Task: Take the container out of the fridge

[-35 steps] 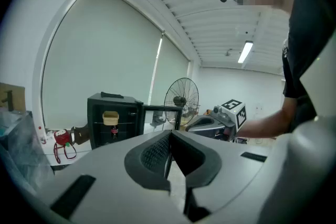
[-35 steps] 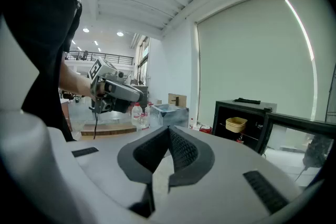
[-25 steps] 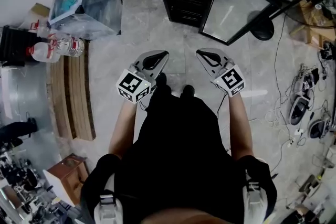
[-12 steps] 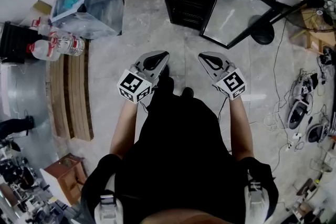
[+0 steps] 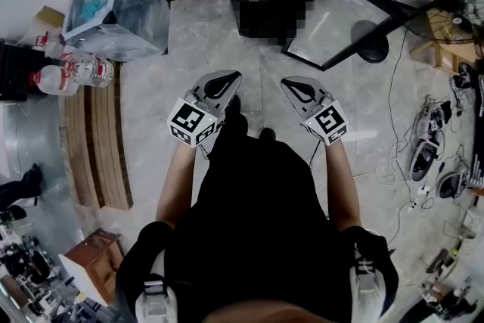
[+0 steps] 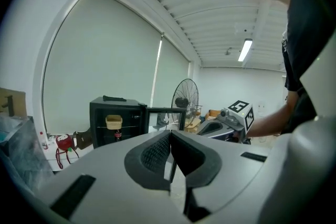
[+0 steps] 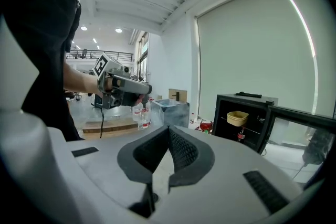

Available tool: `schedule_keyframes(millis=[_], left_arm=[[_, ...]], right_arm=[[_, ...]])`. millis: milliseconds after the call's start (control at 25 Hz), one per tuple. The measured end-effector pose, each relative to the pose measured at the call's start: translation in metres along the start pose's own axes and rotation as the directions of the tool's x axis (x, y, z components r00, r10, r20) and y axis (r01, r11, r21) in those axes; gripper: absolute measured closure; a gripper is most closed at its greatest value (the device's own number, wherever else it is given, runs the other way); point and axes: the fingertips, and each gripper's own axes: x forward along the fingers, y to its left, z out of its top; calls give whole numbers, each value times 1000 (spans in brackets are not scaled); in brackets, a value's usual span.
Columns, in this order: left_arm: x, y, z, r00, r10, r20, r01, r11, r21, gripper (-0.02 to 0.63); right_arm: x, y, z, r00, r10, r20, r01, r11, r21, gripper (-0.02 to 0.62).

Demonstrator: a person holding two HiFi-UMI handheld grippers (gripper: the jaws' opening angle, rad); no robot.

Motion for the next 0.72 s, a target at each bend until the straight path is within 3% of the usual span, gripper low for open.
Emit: schedule_keyframes(millis=[400, 720], left_arm=[[11, 69, -1, 999, -51, -6, 51, 999, -19, 584], [34, 109, -1, 993, -109, -49, 111, 993, 31, 584]], right_arm=[[60, -18, 21, 998, -48, -34, 48, 999, 9, 597], [93, -50, 36, 994, -108, -35, 108, 994, 13, 597]])
